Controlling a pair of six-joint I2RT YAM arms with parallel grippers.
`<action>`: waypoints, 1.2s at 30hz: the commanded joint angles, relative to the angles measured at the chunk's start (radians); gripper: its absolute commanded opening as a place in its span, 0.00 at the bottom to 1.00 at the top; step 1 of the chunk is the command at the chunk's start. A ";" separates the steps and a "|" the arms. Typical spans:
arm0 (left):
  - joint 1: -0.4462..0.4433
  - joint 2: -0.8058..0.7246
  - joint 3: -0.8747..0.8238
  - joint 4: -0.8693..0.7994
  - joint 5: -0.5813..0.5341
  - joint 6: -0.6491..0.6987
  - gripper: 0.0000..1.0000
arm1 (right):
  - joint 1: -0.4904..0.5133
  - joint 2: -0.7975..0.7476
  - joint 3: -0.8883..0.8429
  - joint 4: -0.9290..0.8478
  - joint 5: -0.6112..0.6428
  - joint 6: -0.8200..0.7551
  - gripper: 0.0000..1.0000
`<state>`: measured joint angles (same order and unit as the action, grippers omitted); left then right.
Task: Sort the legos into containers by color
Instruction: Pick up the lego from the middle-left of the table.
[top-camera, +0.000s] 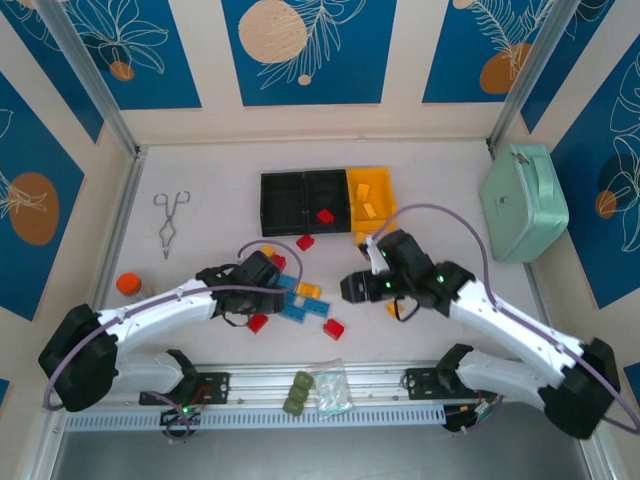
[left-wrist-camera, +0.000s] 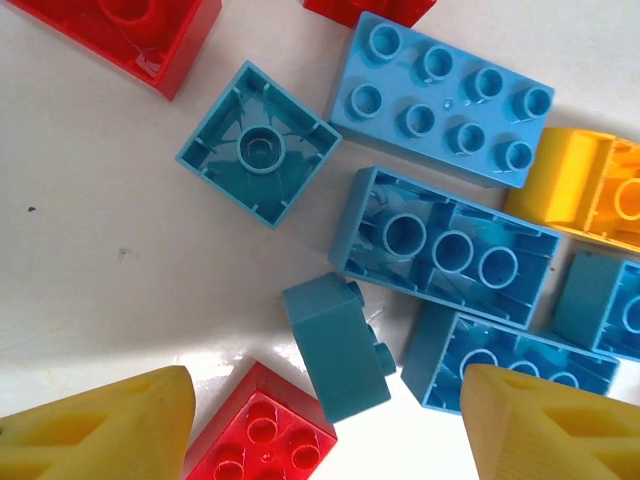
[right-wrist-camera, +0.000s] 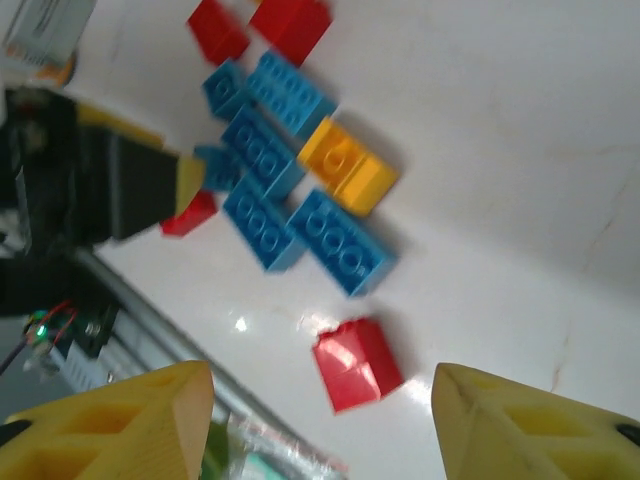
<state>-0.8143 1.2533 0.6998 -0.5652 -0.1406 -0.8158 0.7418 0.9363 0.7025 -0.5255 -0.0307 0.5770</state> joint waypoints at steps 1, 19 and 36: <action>-0.006 0.034 0.038 -0.030 -0.027 -0.020 0.68 | 0.023 -0.090 -0.103 0.079 -0.033 0.079 0.60; -0.006 0.168 0.040 0.025 -0.094 0.000 0.29 | 0.143 0.100 -0.077 0.192 0.032 0.092 0.59; 0.114 0.031 0.270 -0.124 -0.086 0.199 0.10 | 0.138 0.151 -0.038 0.238 0.060 0.093 0.59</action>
<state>-0.7349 1.2819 0.9157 -0.6483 -0.2371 -0.6903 0.8825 1.0756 0.6289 -0.3126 0.0128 0.6632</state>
